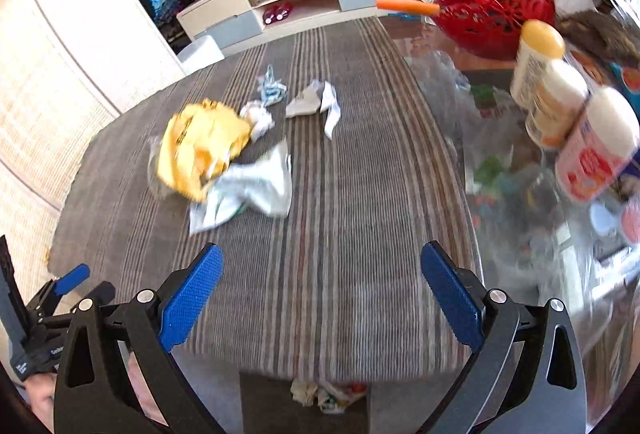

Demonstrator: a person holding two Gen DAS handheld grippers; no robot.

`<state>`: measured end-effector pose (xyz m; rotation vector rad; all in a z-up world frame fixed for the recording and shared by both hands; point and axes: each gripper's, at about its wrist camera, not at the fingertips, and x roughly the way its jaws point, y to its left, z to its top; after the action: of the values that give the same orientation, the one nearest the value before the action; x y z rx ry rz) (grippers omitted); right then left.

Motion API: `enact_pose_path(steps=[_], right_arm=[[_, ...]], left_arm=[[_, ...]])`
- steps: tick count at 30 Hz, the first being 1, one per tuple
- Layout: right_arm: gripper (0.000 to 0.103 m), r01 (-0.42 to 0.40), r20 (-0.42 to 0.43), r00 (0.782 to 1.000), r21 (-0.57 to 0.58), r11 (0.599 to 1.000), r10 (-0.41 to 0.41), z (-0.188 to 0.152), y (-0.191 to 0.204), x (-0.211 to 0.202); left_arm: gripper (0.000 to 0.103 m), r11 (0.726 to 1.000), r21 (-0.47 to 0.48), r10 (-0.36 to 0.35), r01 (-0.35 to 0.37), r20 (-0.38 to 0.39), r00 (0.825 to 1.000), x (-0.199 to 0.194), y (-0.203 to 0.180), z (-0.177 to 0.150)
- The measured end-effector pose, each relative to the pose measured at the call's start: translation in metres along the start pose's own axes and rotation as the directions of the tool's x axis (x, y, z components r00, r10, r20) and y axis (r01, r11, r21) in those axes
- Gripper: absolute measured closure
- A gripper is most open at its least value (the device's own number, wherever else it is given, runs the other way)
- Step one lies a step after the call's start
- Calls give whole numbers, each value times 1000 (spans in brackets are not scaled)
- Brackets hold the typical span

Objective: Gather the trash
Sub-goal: 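Raise both open grippers back over the table, then grasp the clear plastic bag with the left gripper while the right gripper grasps the white paper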

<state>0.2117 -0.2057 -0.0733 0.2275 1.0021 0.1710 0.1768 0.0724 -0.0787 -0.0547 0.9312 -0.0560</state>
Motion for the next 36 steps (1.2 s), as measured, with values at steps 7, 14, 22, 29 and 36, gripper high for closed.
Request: enact_pose_path(steps=[7, 14, 22, 29, 36], right_arm=[[15, 8, 66, 998, 14, 1000, -9, 60, 1, 31], [24, 11, 19, 1000, 30, 999, -11, 107, -1, 79], [38, 13, -54, 998, 18, 1000, -11, 118, 1, 129], [88, 46, -73, 996, -49, 998, -50, 115, 11, 145], [89, 41, -77, 996, -72, 997, -46, 105, 10, 138]], left_arm=[[20, 999, 2, 43, -43, 9, 999, 44, 14, 54], [20, 998, -9, 55, -55, -40, 998, 90, 17, 89], [21, 999, -20, 35, -37, -71, 997, 124, 20, 101], [64, 999, 10, -36, 37, -77, 996, 134, 10, 111], [73, 999, 50, -7, 11, -86, 996, 143, -1, 106]])
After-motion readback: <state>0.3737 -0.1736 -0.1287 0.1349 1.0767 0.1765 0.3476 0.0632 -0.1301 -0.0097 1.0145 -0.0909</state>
